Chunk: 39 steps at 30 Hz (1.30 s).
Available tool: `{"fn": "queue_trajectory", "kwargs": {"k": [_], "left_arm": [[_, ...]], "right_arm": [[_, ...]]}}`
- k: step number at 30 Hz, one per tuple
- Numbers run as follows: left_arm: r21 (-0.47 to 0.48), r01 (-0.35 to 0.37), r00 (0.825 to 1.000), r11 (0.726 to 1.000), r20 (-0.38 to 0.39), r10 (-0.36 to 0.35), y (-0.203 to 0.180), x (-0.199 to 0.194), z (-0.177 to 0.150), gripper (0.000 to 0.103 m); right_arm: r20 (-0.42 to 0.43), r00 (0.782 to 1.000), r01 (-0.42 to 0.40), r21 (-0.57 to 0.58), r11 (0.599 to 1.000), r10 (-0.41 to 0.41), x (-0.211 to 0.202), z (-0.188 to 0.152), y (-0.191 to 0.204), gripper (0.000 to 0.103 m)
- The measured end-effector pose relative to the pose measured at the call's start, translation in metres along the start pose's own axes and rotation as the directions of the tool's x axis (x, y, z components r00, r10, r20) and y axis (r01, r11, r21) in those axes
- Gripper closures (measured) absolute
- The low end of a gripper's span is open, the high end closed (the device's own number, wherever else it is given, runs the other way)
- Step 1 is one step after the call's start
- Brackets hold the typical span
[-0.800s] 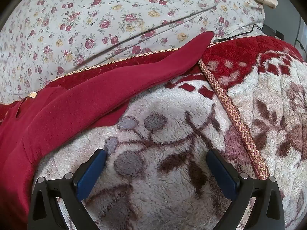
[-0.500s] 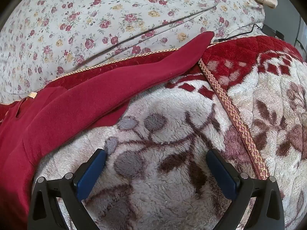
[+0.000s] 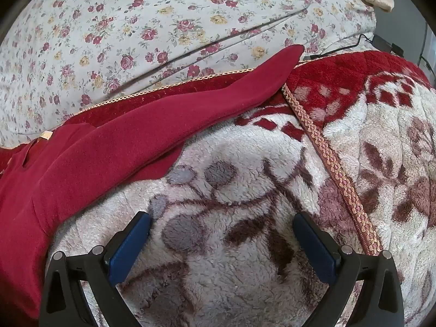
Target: Fold small clothes
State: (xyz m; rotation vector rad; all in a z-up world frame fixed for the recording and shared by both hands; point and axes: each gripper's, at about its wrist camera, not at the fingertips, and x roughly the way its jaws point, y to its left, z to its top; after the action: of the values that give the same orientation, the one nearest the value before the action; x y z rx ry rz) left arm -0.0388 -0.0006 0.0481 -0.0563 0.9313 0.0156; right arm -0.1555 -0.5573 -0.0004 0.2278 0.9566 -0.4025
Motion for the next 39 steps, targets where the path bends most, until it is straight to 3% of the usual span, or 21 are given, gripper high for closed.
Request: {"fn": "queue_trajectory", "kwargs": {"k": [4,9,17,31,35,39], "left_arm": [[0.074,0.001,0.999,0.997,0.045,-0.004,-0.015,-0.032,0.0,0.021],[0.155,0.053,0.991,0.986,0.117,-0.071,-0.043,-0.062,-0.01,0.021],[0.313,0.051,0.986,0.949,0.134,-0.097,-0.104,-0.085,-0.04,0.021],[0.311,0.09,0.975,0.946,0.165,-0.147,-0.122,-0.122,-0.065,0.021],[0.326,0.009,0.975,0.945,0.205,-0.08,-0.125,-0.127,-0.068,0.021],[0.325,0.036,0.976,0.945,0.19,-0.102,-0.125,-0.127,-0.071,0.021]], "right_arm": [[0.0,1.0,0.0,0.0,1.0,0.0,0.0,0.0,0.0,0.0],[0.0,1.0,0.0,0.0,1.0,0.0,0.0,0.0,0.0,0.0],[0.0,1.0,0.0,0.0,1.0,0.0,0.0,0.0,0.0,0.0],[-0.025,1.0,-0.004,0.01,1.0,0.004,-0.013,-0.002,0.002,0.0],[-0.039,0.994,-0.1,0.046,0.994,0.101,-0.042,-0.016,0.013,0.0],[0.028,0.987,-0.161,0.029,0.986,0.161,-0.087,-0.027,0.031,0.0]]}}
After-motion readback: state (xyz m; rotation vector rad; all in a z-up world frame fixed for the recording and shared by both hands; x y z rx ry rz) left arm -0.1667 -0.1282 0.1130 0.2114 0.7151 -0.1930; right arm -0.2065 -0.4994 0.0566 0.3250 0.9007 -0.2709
